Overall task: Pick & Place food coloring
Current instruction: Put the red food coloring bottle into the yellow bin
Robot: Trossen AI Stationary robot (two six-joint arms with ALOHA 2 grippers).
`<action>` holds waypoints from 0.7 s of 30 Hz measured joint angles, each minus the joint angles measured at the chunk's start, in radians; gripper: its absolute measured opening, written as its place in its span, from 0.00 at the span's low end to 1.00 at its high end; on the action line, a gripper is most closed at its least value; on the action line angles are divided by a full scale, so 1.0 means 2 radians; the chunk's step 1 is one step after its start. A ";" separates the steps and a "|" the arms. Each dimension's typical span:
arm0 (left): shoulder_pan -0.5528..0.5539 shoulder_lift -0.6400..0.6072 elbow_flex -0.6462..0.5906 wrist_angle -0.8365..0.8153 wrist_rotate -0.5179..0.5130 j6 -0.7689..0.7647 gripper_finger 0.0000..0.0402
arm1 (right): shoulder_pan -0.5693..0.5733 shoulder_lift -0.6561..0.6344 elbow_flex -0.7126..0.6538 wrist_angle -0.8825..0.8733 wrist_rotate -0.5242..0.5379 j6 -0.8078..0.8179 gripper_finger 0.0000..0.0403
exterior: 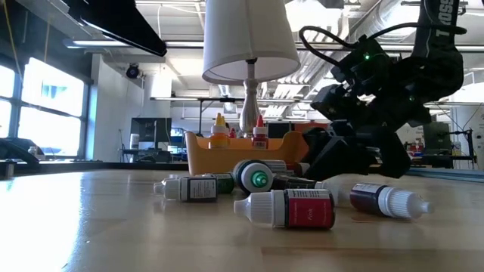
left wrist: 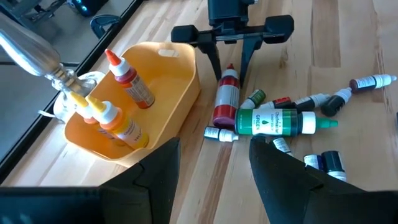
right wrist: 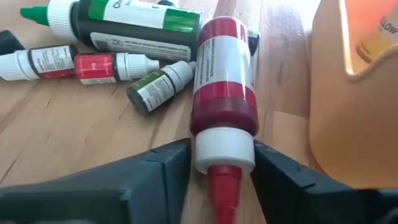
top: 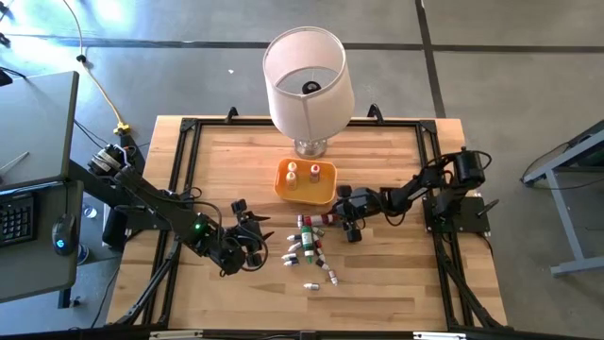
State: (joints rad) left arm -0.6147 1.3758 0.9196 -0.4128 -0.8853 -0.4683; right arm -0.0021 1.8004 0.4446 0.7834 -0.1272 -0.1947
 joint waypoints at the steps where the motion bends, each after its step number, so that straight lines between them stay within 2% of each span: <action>1: 0.000 0.000 0.000 0.000 0.000 0.000 0.47 | 0.000 0.000 0.000 0.000 -0.001 0.001 0.34; 5: 0.000 0.000 0.000 0.000 0.000 0.000 0.47 | 0.000 0.000 0.000 0.003 -0.001 0.006 0.28; 9: 0.000 0.000 0.000 0.000 0.000 0.000 0.47 | 0.006 -0.010 -0.001 0.015 0.004 0.016 0.29; 12: 0.000 0.000 0.000 -0.001 0.001 0.000 0.47 | 0.018 -0.037 -0.001 0.017 -0.002 0.018 0.31; 15: 0.000 0.000 0.000 -0.004 0.003 0.000 0.47 | 0.033 -0.079 0.000 -0.005 0.016 0.018 0.29; 18: 0.000 0.000 0.000 -0.004 0.003 0.002 0.47 | 0.048 -0.133 0.022 -0.092 0.072 0.002 0.28; 21: 0.000 0.000 0.000 -0.004 0.002 0.014 0.47 | 0.064 -0.175 0.084 -0.257 0.140 -0.034 0.28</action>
State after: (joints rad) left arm -0.6147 1.3758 0.9195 -0.4210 -0.8822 -0.4402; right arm 0.1260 1.4507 0.6130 0.2700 0.1528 -0.2619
